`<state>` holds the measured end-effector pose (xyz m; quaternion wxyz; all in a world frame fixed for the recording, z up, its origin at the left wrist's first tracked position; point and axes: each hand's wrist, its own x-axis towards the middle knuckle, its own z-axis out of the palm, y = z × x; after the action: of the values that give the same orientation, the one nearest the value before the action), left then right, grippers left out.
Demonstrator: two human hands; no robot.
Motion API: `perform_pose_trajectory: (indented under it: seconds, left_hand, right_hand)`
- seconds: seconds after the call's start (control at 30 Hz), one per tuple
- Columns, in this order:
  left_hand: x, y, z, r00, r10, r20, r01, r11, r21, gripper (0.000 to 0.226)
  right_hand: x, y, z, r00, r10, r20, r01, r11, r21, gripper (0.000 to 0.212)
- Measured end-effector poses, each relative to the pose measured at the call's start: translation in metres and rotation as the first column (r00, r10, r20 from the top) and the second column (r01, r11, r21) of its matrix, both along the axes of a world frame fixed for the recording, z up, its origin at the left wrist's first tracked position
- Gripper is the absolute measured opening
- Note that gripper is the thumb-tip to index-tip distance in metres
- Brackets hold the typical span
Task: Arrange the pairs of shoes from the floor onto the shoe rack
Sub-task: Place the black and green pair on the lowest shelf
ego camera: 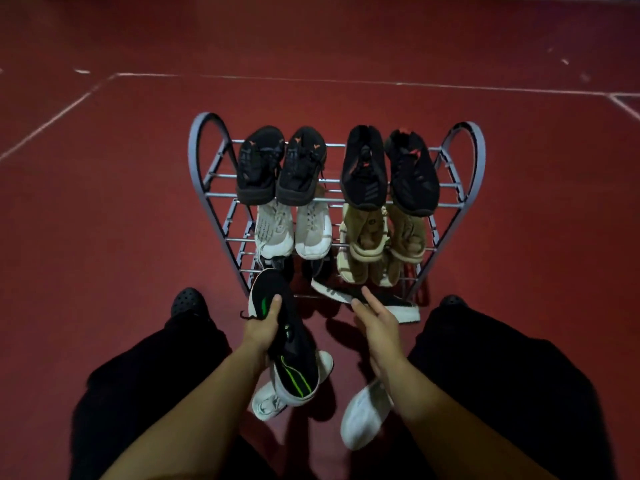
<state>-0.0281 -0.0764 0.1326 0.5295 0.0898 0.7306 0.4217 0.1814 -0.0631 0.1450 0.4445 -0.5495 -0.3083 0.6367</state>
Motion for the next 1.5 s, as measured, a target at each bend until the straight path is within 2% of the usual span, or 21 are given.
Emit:
perform_pose_trajectory:
  seconds: [0.1, 0.23, 0.37, 0.5, 0.63, 0.77, 0.83, 0.93, 1.03, 1.1, 1.13, 1.17, 1.2, 1.23, 1.27, 1.3, 1.33, 1.37, 1.43, 1.5]
  left_hand:
    - [0.005, 0.0, 0.012, 0.989, 0.018, 0.149, -0.021, 1.0, 0.014, 0.076]
    - [0.012, 0.004, 0.006, 0.971, -0.006, 0.239, -0.006, 0.999, 0.051, 0.103]
    - [-0.002, 0.032, -0.054, 0.981, 0.073, 0.18, -0.07, 0.997, -0.023, 0.137]
    - [0.023, 0.02, 0.019, 0.974, 0.159, 0.159, -0.154, 0.987, -0.041, 0.151]
    - [0.03, 0.019, 0.023, 0.971, 0.213, 0.112, -0.205, 0.975, -0.085, 0.146]
    - [0.028, 0.021, 0.008, 0.965, 0.248, 0.087, -0.244, 0.968, -0.056, 0.102]
    - [0.03, 0.02, 0.004, 0.962, 0.256, 0.091, -0.255, 0.967, -0.024, 0.086]
    - [0.032, 0.018, 0.01, 0.972, 0.23, 0.046, -0.23, 0.973, 0.0, 0.076]
    - [0.03, 0.018, 0.011, 0.984, 0.178, -0.005, -0.178, 0.983, 0.046, 0.068]
    - [0.023, 0.015, 0.008, 0.991, 0.127, -0.046, -0.124, 0.99, 0.065, 0.064]
    - [0.019, 0.013, 0.005, 0.995, 0.088, -0.056, -0.083, 0.994, 0.074, 0.063]
    - [0.015, 0.011, 0.004, 0.997, 0.047, -0.061, -0.041, 0.994, 0.099, 0.06]
    - [0.012, 0.008, 0.004, 0.999, 0.001, -0.051, 0.006, 0.991, 0.133, 0.056]
    - [0.009, 0.006, 0.001, 0.999, -0.043, -0.033, 0.048, 0.983, 0.176, 0.051]
    - [0.006, 0.005, 0.001, 0.996, -0.089, -0.014, 0.09, 0.975, 0.201, 0.049]
    - [0.003, 0.003, 0.001, 0.991, -0.129, 0.013, 0.123, 0.967, 0.222, 0.048]
    - [0.002, 0.001, 0.002, 0.984, -0.174, 0.034, 0.161, 0.958, 0.235, 0.048]
    - [0.0, -0.001, 0.002, 0.976, -0.213, 0.052, 0.194, 0.95, 0.246, 0.048]
    - [0.0, -0.004, 0.005, 0.963, -0.26, 0.066, 0.235, 0.937, 0.258, 0.048]
    - [0.0, -0.005, 0.007, 0.96, -0.269, 0.082, 0.236, 0.929, 0.286, 0.049]
  right_hand:
    - [-0.013, -0.004, 0.003, 0.996, 0.009, -0.089, -0.01, 1.0, -0.011, 0.044]
    - [-0.03, -0.014, 0.002, 0.982, 0.081, -0.171, -0.084, 0.996, -0.012, 0.032]
    - [-0.045, -0.025, 0.003, 0.973, 0.229, -0.042, -0.227, 0.973, 0.046, 0.031]
    - [-0.054, -0.033, 0.003, 0.954, 0.294, 0.05, -0.298, 0.949, 0.099, 0.032]
    - [-0.051, -0.038, 0.001, 0.941, 0.33, 0.081, -0.338, 0.93, 0.144, 0.028]
    - [-0.048, -0.039, -0.001, 0.885, 0.427, 0.183, -0.455, 0.876, 0.157, 0.03]
    - [-0.049, -0.039, -0.001, 0.897, 0.4, 0.187, -0.426, 0.895, 0.13, 0.029]
    - [-0.056, -0.038, 0.01, 0.931, 0.301, 0.205, -0.323, 0.942, 0.085, 0.022]
    - [-0.051, -0.033, 0.023, 0.9, 0.143, 0.413, -0.219, 0.965, 0.143, 0.017]
    - [-0.04, -0.025, 0.024, 0.783, -0.005, 0.622, -0.188, 0.951, 0.244, 0.019]
    - [-0.035, -0.02, 0.023, 0.714, -0.039, 0.699, -0.198, 0.947, 0.254, 0.021]
    - [-0.029, -0.016, 0.026, 0.686, -0.004, 0.728, -0.217, 0.954, 0.209, 0.033]
    - [-0.024, -0.013, 0.023, 0.713, 0.104, 0.694, -0.238, 0.966, 0.099, 0.054]
    - [-0.021, -0.012, 0.022, 0.782, 0.245, 0.573, -0.267, 0.962, -0.046, 0.071]
    - [-0.018, -0.014, 0.02, 0.843, 0.368, 0.391, -0.318, 0.929, -0.188, 0.079]
    - [-0.017, -0.018, 0.018, 0.86, 0.464, 0.211, -0.399, 0.87, -0.29, 0.079]
    - [-0.014, -0.022, 0.011, 0.837, 0.544, 0.065, -0.493, 0.8, -0.341, 0.076]
    - [-0.013, -0.027, 0.003, 0.814, 0.577, -0.062, -0.561, 0.756, -0.337, 0.067]
    - [-0.018, -0.036, -0.008, 0.801, 0.533, -0.274, -0.594, 0.767, -0.244, 0.05]
    - [-0.024, -0.041, -0.007, 0.826, 0.49, -0.278, -0.549, 0.811, -0.203, 0.043]
